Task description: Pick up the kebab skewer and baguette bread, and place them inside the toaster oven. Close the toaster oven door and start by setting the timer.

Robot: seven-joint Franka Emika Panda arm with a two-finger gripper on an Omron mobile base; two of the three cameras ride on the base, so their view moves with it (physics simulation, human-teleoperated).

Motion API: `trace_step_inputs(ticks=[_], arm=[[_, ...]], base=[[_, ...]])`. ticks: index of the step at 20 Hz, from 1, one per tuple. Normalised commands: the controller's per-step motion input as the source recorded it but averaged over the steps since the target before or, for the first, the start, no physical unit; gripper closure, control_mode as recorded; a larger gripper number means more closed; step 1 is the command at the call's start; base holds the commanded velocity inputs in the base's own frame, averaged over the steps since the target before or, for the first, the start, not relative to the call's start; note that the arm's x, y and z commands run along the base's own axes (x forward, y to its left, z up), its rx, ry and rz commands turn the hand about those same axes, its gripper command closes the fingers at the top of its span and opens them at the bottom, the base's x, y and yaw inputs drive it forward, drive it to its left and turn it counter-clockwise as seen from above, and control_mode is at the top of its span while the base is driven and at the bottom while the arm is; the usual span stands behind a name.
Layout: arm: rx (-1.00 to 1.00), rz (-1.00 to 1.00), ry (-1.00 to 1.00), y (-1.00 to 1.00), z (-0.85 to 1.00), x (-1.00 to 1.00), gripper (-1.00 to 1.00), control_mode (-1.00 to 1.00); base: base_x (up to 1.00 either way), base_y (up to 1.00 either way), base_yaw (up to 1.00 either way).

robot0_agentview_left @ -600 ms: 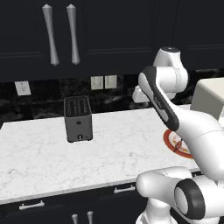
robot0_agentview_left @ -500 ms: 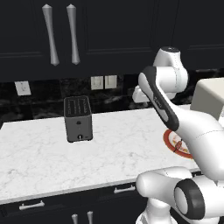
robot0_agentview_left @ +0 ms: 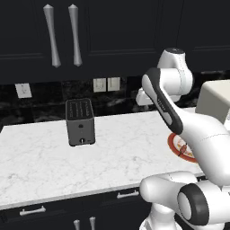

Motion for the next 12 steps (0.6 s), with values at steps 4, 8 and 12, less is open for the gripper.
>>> trace_step_inputs(ticks=[4, 8, 12], arm=[[0.0, 0.0, 0.0, 0.0, 0.0, 0.0, -1.0, 1.0], [0.0, 0.0, 0.0, 0.0, 0.0, 0.0, -1.0, 1.0], [0.0, 0.0, 0.0, 0.0, 0.0, 0.0, -1.0, 1.0]], base=[[0.0, -0.29, 0.0], [0.0, -0.74, 0.0], [0.0, -0.74, 0.0]])
